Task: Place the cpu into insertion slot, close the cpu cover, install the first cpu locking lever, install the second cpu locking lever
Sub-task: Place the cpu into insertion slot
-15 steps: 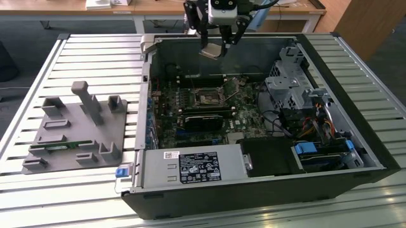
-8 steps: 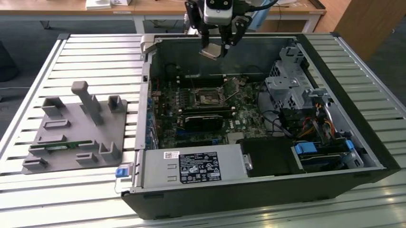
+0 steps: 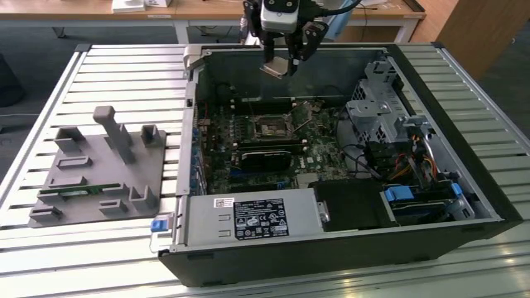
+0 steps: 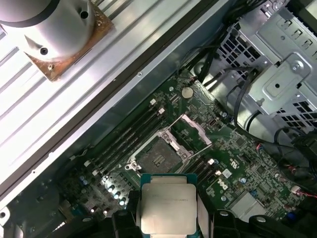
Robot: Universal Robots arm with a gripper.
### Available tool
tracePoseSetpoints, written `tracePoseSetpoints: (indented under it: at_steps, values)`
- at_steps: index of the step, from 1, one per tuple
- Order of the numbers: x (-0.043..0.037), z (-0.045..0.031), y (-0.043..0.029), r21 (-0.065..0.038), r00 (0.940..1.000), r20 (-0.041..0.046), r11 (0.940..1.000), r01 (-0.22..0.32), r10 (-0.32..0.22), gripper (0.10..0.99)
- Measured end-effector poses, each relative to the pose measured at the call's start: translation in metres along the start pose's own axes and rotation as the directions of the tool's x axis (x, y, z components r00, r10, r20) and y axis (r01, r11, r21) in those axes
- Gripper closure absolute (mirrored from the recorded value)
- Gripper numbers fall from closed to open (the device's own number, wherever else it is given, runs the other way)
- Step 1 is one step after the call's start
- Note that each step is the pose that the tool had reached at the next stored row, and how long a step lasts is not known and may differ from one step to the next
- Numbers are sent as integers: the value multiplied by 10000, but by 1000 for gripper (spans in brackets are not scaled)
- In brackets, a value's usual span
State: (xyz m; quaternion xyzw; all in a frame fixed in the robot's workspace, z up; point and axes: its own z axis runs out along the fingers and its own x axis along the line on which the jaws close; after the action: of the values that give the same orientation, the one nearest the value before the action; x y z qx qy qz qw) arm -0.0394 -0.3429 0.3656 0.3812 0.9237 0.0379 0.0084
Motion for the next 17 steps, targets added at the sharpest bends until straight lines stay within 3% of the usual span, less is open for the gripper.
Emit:
tracePoseSetpoints:
  at_steps: [10, 17]
  values:
    - [0, 4, 0, -4, 9964, 76, 9964, -842, 842, 549]
    - [2, 9, -2, -23, 9849, 144, 9850, -1726, 1726, 549]
